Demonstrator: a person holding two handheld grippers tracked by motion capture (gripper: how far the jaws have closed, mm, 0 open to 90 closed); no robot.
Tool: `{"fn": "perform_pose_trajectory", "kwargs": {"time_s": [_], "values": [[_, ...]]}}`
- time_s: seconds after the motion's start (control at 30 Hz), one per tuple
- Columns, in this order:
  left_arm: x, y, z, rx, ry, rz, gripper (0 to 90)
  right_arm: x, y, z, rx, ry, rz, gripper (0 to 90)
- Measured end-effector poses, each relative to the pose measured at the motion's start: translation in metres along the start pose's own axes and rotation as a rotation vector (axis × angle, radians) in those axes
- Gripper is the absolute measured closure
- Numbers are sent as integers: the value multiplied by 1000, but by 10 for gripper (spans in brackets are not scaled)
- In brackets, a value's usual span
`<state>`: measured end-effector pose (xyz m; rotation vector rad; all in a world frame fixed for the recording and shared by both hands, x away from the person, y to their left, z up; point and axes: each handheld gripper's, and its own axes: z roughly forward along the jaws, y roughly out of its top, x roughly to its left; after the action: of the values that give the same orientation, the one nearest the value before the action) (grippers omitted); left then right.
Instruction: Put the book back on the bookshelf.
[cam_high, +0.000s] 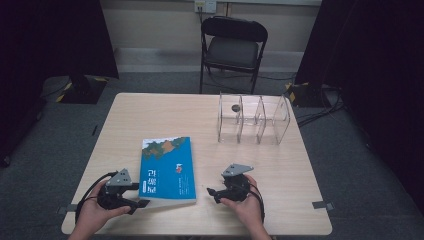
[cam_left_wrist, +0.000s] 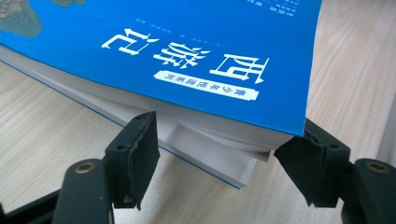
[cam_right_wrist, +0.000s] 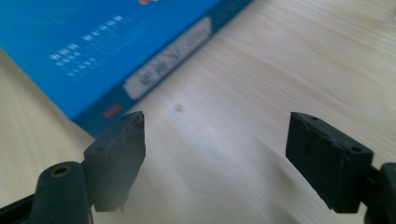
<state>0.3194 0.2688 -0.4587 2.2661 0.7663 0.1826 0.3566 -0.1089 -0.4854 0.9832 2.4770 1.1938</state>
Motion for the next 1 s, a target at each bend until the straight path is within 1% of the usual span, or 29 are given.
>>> {"fn": "perform_pose_trajectory", "kwargs": {"time_s": [0.03,0.07,0.1,0.17,0.2,0.23,0.27,0.3,0.4,0.47,0.5,0.53,0.6,0.63,0.67,0.7,0.77,0.83,0.87,0.93,0.97,1.0], "values": [[0,0,0,-4,-2,-9,305,5,2,1,2,15,-13,197],[1,1,-1,-3,-2,1,306,9,5,2,4,24,-32,197],[0,2,-1,-7,-4,-6,307,13,7,2,1,31,-44,196],[0,2,-2,-9,-4,-17,307,20,10,3,-13,65,-50,196],[1,3,-2,-8,1,-11,313,22,12,4,-19,83,-48,196],[1,3,-3,-9,0,-10,321,25,13,4,-20,97,-57,196],[1,4,-3,-11,0,-8,324,28,14,5,-14,99,-68,196],[1,4,-3,-11,0,-15,328,30,15,6,-14,104,-73,196],[1,5,-3,-12,2,-15,331,34,17,9,-24,135,-66,196],[1,6,-4,-14,2,-18,331,41,19,12,-25,153,-82,196],[1,7,-4,-18,1,-24,331,41,19,12,-25,153,-82,196],[1,7,-4,-15,-1,-18,330,43,20,13,-33,159,-85,196],[1,8,-5,-24,0,-30,330,49,23,15,-31,175,-94,196],[1,8,-5,-23,1,-27,330,54,26,18,-33,197,-99,195],[1,9,-5,-23,1,-28,330,56,26,20,-31,205,-104,195],[1,9,-5,-25,1,-29,330,56,26,20,-31,205,-104,195],[0,10,-6,-26,5,-28,330,61,27,25,-25,222,-109,192],[0,11,-6,-24,6,-20,329,66,28,28,-35,221,-127,184],[-1,12,-6,-27,8,-28,329,68,30,30,-33,232,-132,185],[-1,13,-7,-32,9,-31,328,72,32,32,-34,230,-142,185],[-1,14,-7,-25,7,-24,328,74,33,33,-33,235,-150,184],[-1,15,-7,-25,10,-29,328,76,34,35,-36,239,-153,184]]}}
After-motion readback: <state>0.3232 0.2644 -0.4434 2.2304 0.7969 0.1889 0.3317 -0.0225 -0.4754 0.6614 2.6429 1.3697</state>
